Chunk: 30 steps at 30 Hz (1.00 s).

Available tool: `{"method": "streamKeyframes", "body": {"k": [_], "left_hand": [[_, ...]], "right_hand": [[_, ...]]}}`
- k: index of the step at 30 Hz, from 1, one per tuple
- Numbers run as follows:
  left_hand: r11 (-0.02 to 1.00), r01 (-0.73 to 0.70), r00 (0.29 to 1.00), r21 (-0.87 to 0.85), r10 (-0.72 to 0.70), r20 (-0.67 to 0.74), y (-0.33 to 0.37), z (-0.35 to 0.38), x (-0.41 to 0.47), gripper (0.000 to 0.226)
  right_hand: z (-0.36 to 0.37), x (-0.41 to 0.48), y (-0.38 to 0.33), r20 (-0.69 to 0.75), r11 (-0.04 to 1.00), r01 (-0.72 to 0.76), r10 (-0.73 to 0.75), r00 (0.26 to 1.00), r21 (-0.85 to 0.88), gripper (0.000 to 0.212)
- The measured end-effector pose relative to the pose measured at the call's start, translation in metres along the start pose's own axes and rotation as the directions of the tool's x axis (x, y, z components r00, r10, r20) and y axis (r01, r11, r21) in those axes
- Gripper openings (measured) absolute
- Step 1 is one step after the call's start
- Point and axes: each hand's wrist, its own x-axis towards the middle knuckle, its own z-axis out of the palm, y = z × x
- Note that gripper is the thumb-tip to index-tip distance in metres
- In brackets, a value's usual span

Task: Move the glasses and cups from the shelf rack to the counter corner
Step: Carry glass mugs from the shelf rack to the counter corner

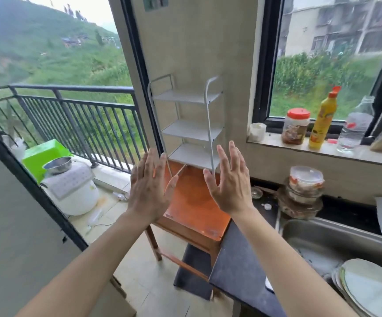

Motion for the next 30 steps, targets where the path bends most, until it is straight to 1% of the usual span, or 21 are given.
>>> {"method": "streamKeyframes", "body": {"k": [3,7,11,14,17,21,25,30], "left_hand": [[1.0,-0.002,1.0,-0.012,0.002,0.009,-0.03,0.017,0.026,0.068],[0.999,-0.018,1.0,-0.051,0.019,0.02,-0.071,0.051,0.067,0.072],[0.99,-0.078,0.995,-0.115,0.085,0.052,-0.113,0.092,0.109,0.07],[0.986,-0.101,0.984,-0.136,0.119,0.134,-0.145,0.129,0.139,0.07],[0.978,-0.122,0.972,-0.168,0.152,0.179,-0.166,0.161,0.16,0.069],[0.971,-0.146,0.95,-0.187,0.191,0.248,-0.188,0.212,0.179,0.069],[0.958,-0.158,0.924,-0.239,0.229,0.306,-0.195,0.265,0.189,0.069],[0.954,-0.195,0.912,-0.23,0.262,0.315,-0.195,0.324,0.21,0.068]], "right_hand": [[0.032,0.024,-0.006,0.054,0.999,0.033,-0.031,0.998,-0.03,0.072],[0.076,0.051,-0.004,0.098,0.996,0.011,-0.002,0.995,-0.093,0.069],[0.125,0.071,0.0,0.134,0.987,-0.057,0.078,0.988,-0.152,0.065],[0.167,0.086,0.0,0.139,0.964,-0.158,0.19,0.972,-0.215,0.065],[0.195,0.097,0.001,0.142,0.937,-0.245,0.285,0.948,-0.25,0.065],[0.235,0.108,0.008,0.109,0.906,-0.347,0.381,0.918,-0.243,0.062],[0.278,0.119,0.031,0.131,0.88,-0.411,0.448,0.884,-0.237,0.06],[0.338,0.145,0.076,0.114,0.856,-0.504,0.515,0.849,-0.113,0.059]]}}
